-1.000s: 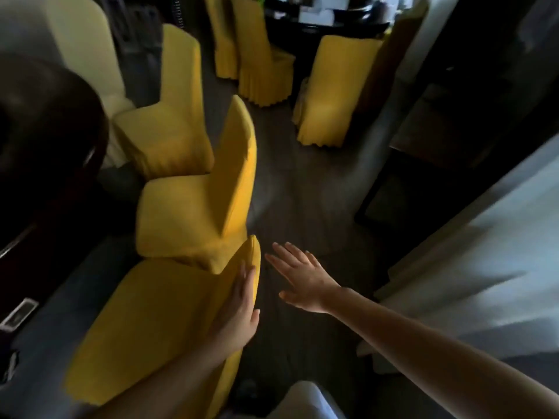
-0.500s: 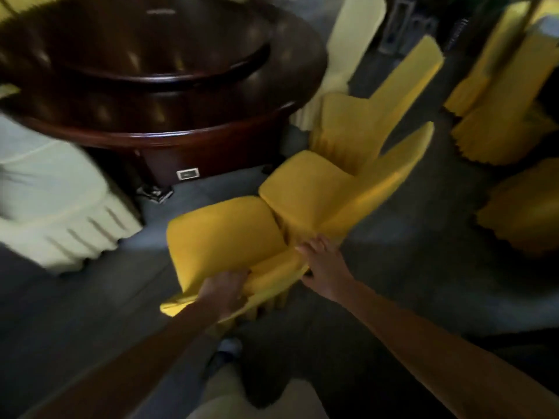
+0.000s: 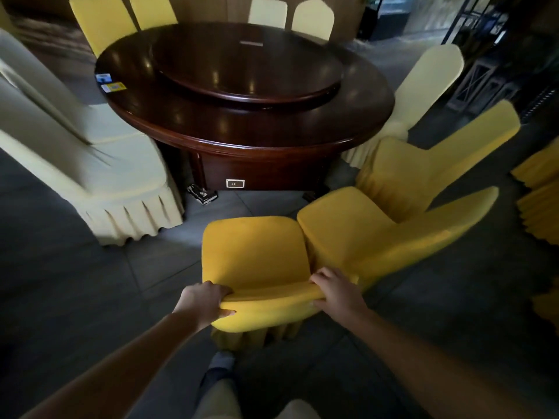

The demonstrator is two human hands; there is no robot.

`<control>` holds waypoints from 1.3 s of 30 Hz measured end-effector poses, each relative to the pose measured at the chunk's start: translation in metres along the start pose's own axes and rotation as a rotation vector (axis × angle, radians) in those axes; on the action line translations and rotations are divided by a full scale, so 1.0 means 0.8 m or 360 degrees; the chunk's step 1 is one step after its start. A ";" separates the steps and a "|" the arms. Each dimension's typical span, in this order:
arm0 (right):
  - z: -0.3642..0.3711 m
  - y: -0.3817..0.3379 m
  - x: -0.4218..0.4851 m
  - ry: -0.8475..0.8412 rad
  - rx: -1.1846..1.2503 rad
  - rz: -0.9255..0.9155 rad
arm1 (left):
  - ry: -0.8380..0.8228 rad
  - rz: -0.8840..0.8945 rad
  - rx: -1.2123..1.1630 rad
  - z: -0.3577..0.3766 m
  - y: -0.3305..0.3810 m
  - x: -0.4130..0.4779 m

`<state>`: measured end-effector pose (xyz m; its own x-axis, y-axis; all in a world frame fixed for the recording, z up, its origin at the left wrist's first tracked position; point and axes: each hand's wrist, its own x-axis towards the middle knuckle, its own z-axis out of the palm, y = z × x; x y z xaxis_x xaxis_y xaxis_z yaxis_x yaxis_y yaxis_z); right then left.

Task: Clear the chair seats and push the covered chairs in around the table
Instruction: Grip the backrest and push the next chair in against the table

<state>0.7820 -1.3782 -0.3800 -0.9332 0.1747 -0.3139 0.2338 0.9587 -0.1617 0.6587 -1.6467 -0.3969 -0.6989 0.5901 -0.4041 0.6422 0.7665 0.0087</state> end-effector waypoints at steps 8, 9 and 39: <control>-0.017 -0.023 0.048 -0.0069 -0.0001 -0.0063 | 0.0037 -0.0021 -0.0050 -0.018 -0.053 0.032; -0.016 -0.031 0.058 -0.0069 -0.0001 -0.0068 | 0.0023 -0.0054 -0.0073 -0.021 -0.064 0.039; -0.072 -0.088 0.174 -0.0565 -0.0907 0.0254 | 0.0015 0.0455 -0.0119 -0.058 -0.120 0.127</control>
<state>0.6196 -1.4085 -0.3584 -0.7306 0.3327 -0.5962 0.0905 0.9127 0.3984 0.5116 -1.6485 -0.3961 -0.4962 0.7867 -0.3672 0.7886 0.5853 0.1883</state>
